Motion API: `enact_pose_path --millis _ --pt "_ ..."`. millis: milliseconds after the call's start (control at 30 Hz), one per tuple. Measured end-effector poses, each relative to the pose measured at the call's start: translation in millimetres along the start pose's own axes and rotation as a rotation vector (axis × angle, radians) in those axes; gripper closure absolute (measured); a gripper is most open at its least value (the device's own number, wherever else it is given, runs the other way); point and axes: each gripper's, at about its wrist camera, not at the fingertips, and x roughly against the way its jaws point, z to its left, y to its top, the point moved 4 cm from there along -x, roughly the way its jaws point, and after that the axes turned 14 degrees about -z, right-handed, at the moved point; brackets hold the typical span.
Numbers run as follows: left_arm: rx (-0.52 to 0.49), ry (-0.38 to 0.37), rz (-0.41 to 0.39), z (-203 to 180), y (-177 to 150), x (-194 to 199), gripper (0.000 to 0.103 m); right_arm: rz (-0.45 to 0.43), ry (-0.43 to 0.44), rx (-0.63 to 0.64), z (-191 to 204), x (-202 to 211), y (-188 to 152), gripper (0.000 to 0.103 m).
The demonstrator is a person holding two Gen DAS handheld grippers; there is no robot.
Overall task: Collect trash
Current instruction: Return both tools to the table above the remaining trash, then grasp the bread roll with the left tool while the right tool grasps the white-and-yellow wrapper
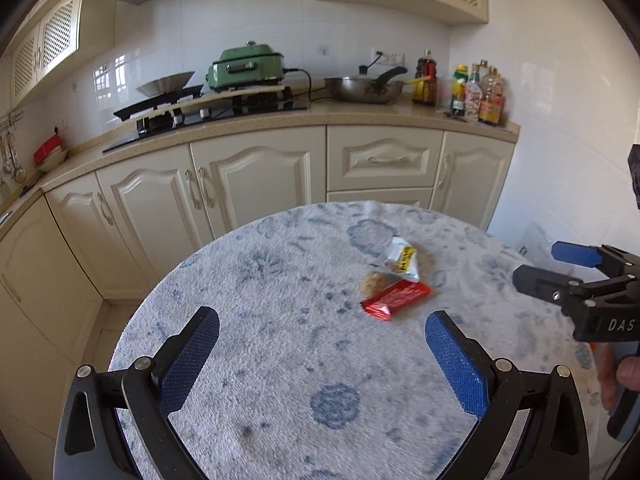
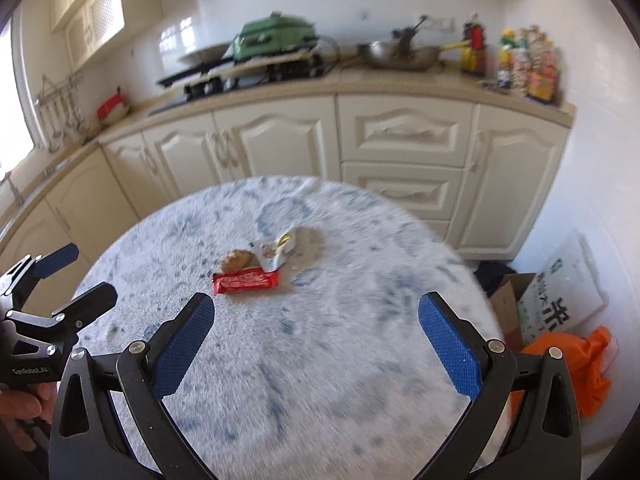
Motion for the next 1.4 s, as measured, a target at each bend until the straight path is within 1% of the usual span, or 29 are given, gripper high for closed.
enact_pose_path --millis 167,300,400,467,500,567,600,700,800,833,967,1000,1033,1067,1100,1167,1267,1300,1400 --pt "0.044 0.021 0.026 21.6 -4.8 -42.4 0.001 0.091 0.050 0.058 26.2 -51.8 -12.8 0.000" --pt "0.088 0.034 0.042 38.5 -17.9 -67.7 0.001 0.154 0.089 0.111 46.3 -86.0 -22.1 0.000" --pt "0.132 0.037 0.053 49.2 -27.7 -82.5 0.001 0.194 0.108 0.109 55.9 -109.2 -27.4 0.001" --pt "0.159 0.033 0.063 53.9 -32.0 -93.5 0.001 0.211 0.110 0.114 60.8 -119.3 -31.2 0.009" --pt "0.170 0.027 0.069 54.3 -34.3 -95.8 0.001 0.225 0.109 0.122 63.9 -124.4 -34.7 0.011" --pt "0.180 0.012 0.091 53.3 -39.7 -103.1 0.001 0.198 0.079 0.184 70.9 -126.8 -36.8 0.016" --pt "0.173 0.013 0.102 53.4 -40.1 -107.0 0.001 0.189 0.088 0.184 72.1 -125.9 -37.3 0.020" --pt "0.172 0.009 0.090 52.9 -37.9 -108.6 0.001 0.171 0.096 0.185 71.4 -124.2 -37.8 0.027" --pt "0.170 0.005 0.096 53.4 -38.1 -112.7 0.001 0.162 0.095 0.190 69.7 -121.4 -37.6 0.038" --pt "0.167 0.005 0.097 53.5 -38.2 -114.4 0.001 0.159 0.099 0.191 69.5 -120.0 -37.9 0.044" --pt "0.159 0.011 0.094 51.6 -39.2 -115.9 0.001 0.152 0.112 0.204 70.7 -113.4 -38.6 0.050" --pt "0.157 0.010 0.093 51.0 -39.1 -116.6 0.001 0.153 0.117 0.200 70.8 -112.7 -38.6 0.053" --pt "0.154 0.011 0.093 48.4 -40.0 -116.0 0.001 0.150 0.121 0.198 69.4 -110.7 -38.2 0.059" --pt "0.149 0.012 0.092 47.5 -39.9 -116.2 0.001 0.147 0.129 0.193 68.4 -107.8 -38.3 0.077" --pt "0.142 0.016 0.091 43.3 -42.3 -115.7 0.001 0.150 0.142 0.181 67.2 -104.7 -38.7 0.077" --pt "0.132 0.019 0.091 37.7 -43.9 -115.2 0.001 0.153 0.137 0.182 62.6 -101.3 -41.6 0.077" --pt "0.111 0.013 0.094 29.9 -43.5 -116.9 0.001 0.155 0.160 0.176 58.6 -99.0 -42.6 0.075" --pt "0.104 0.012 0.092 27.5 -43.1 -116.5 0.001 0.155 0.170 0.189 60.0 -98.7 -42.7 0.073" --pt "0.079 0.012 0.088 22.1 -42.3 -116.5 0.001 0.158 0.183 0.243 67.2 -101.7 -44.8 0.060"
